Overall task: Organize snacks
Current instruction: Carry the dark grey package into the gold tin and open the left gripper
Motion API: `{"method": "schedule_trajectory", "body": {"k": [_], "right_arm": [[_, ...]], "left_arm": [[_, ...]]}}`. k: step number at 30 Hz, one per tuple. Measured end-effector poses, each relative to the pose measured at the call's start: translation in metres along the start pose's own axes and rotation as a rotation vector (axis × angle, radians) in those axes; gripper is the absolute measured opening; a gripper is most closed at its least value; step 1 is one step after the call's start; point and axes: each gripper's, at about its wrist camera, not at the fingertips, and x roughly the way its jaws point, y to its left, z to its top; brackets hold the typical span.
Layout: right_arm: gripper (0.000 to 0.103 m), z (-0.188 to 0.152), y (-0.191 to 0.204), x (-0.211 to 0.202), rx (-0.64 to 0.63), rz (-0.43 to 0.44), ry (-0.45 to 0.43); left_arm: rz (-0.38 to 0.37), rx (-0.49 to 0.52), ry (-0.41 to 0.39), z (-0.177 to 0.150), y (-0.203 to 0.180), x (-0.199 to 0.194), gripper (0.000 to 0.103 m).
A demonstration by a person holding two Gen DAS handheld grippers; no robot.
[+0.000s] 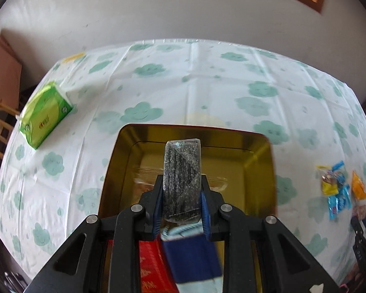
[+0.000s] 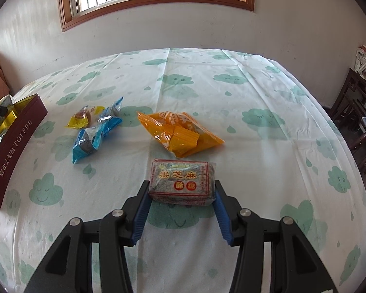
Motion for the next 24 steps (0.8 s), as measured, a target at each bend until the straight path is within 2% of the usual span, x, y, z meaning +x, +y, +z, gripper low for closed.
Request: {"method": "schedule_trajectory", "body": {"k": [11, 24], "right_arm": [[0.051, 0.000, 0.000, 0.000, 0.000, 0.000, 0.000], [0.051, 0.000, 0.000, 0.000, 0.000, 0.000, 0.000]], "left_arm": [[0.061, -0.006, 0.014, 0.009, 0.022, 0.021, 0.023], [0.063, -0.017, 0.046, 0.005, 0.023, 0.033, 0.026]]}}
